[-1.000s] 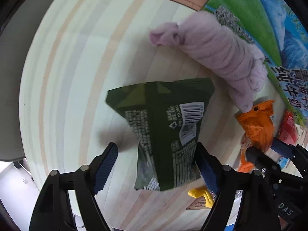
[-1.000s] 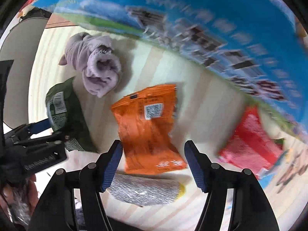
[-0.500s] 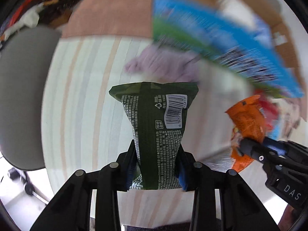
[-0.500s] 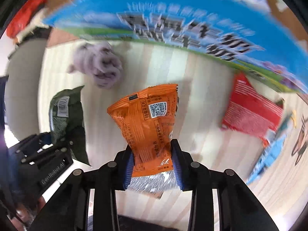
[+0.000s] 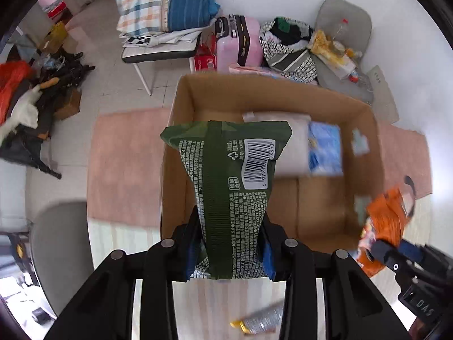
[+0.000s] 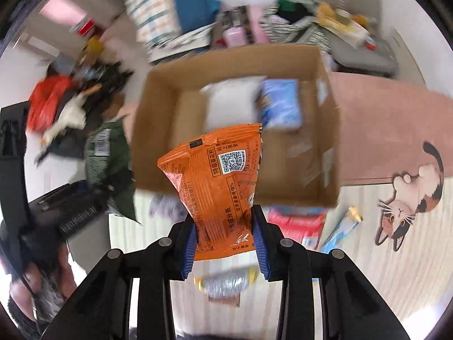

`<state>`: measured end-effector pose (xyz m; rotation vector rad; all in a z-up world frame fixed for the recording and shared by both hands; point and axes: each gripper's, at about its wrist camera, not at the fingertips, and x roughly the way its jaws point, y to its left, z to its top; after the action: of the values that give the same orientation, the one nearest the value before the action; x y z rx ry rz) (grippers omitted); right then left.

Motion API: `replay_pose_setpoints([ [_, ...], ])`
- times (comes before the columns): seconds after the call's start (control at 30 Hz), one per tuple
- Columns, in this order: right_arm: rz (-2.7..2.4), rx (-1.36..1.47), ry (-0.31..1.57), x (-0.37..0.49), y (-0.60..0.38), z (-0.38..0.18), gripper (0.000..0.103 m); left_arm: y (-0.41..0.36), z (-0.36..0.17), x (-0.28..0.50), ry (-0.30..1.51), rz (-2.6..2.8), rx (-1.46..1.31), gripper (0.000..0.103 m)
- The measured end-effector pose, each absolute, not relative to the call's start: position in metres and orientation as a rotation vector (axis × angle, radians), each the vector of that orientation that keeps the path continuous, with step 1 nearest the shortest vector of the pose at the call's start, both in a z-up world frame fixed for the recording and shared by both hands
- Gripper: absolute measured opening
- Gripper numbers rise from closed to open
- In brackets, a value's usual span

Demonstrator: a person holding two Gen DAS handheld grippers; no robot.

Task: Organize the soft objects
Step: 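Place the green bag and orange bag into the box, opening both tools, then grasp the silver sponge with the left tool while the right tool grasps the red bag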

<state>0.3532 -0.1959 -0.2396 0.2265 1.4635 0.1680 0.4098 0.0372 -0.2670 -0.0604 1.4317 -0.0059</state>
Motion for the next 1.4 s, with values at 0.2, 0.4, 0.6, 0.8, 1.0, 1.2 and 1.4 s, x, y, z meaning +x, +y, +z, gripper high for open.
replay_pose_setpoints([
  [0.2, 0.03, 0.291, 1.56, 0.411, -0.22, -0.315, 0.037, 0.027, -0.296, 0.487, 1.555, -0.003, -0.029, 0.033],
  [0.4, -0.044, 0.272, 1.643, 0.428, -0.213, -0.368, 0.037, 0.02, -0.345, 0.532, 1.677, -0.014, -0.003, 0.033],
  [0.6, -0.113, 0.243, 1.693, 0.433, -0.218, -0.403, 0.039, 0.019, -0.367, 0.544, 1.717, 0.02, -0.015, 0.035],
  [0.8, -0.05, 0.232, 1.722, 0.436, -0.205, -0.407, 0.067, 0.021, -0.341, 0.546, 1.668, 0.012, -0.052, 0.085],
  [1.0, -0.002, 0.152, 1.66, 0.433, -0.183, -0.377, 0.095, 0.017, -0.299, 0.523, 1.594, -0.027, -0.056, 0.101],
  [1.2, 0.027, 0.097, 1.601, 0.415, -0.175, -0.344, 0.103, 0.015, -0.264, 0.485, 1.509, -0.042, -0.052, 0.102],
  [1.4, 0.067, 0.086, 1.532, 0.398, -0.186, -0.311, 0.103, 0.012, -0.223, 0.428, 1.377, -0.003, -0.003, 0.102],
])
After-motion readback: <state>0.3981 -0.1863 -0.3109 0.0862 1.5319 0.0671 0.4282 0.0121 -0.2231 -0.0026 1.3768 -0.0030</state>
